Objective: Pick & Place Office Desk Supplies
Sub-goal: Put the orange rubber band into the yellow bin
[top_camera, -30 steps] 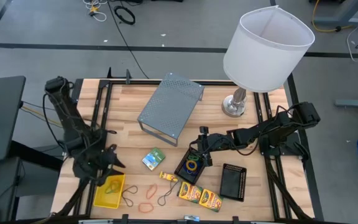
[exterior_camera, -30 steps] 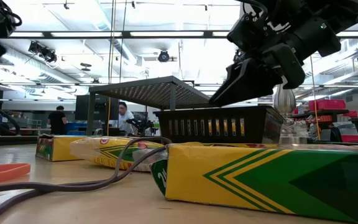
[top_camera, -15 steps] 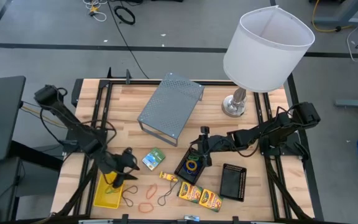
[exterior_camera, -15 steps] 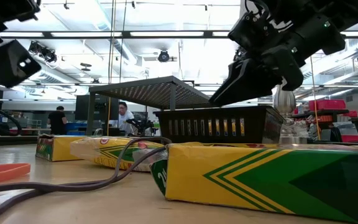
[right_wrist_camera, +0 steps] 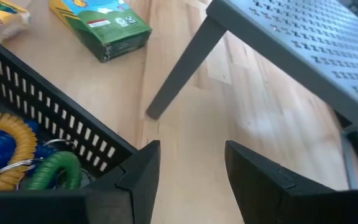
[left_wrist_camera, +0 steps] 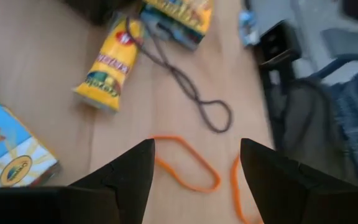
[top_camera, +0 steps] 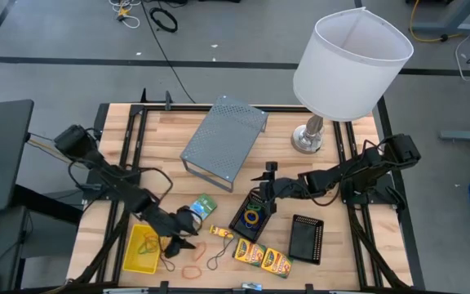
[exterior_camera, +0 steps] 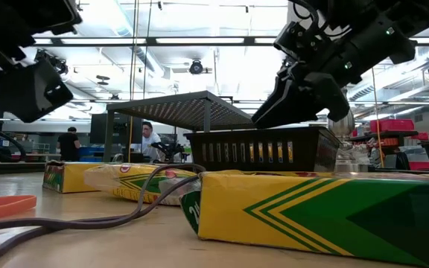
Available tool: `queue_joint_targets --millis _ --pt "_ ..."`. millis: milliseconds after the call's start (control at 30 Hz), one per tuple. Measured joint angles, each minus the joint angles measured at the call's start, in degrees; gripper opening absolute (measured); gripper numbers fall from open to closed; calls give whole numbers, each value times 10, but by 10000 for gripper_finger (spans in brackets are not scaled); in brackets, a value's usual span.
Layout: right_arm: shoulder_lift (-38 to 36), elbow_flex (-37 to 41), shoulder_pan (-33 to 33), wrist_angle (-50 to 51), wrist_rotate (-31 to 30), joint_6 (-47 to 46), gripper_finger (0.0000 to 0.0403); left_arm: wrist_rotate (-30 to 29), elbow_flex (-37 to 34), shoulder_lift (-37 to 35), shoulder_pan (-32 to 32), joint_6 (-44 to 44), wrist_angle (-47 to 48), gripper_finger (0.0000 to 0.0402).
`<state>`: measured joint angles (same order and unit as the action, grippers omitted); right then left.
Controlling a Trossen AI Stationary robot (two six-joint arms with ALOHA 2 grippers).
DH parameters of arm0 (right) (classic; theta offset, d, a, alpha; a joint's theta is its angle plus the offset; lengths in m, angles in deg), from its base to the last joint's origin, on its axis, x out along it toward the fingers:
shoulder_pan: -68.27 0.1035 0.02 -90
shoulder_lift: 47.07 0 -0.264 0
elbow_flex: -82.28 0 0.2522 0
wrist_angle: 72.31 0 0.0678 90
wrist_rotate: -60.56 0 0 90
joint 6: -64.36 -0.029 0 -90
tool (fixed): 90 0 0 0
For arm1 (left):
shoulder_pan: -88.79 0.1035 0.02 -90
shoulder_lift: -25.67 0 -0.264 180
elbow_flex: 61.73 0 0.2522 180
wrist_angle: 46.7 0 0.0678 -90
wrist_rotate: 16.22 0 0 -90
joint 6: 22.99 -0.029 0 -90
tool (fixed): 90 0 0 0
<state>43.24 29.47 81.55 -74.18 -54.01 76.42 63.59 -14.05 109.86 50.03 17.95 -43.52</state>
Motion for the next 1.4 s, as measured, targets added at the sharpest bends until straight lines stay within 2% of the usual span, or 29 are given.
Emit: queue_joint_targets --millis 267,667,867,1033,1300,1400 --pt "0 0 25 -8 -62 22 188 32 99 76 23 19 169 241" --pt "0 0 63 -22 -142 24 188 42 155 168 33 34 191 240" --pt "0 0 77 -22 -158 24 188 38 174 192 36 40 203 231" --pt "0 0 86 -22 -174 24 188 26 174 192 36 51 224 176" --pt "0 0 88 -22 -178 24 188 13 172 193 36 26 233 21" --pt "0 0 88 -22 -178 24 188 15 172 193 36 9 231 6"
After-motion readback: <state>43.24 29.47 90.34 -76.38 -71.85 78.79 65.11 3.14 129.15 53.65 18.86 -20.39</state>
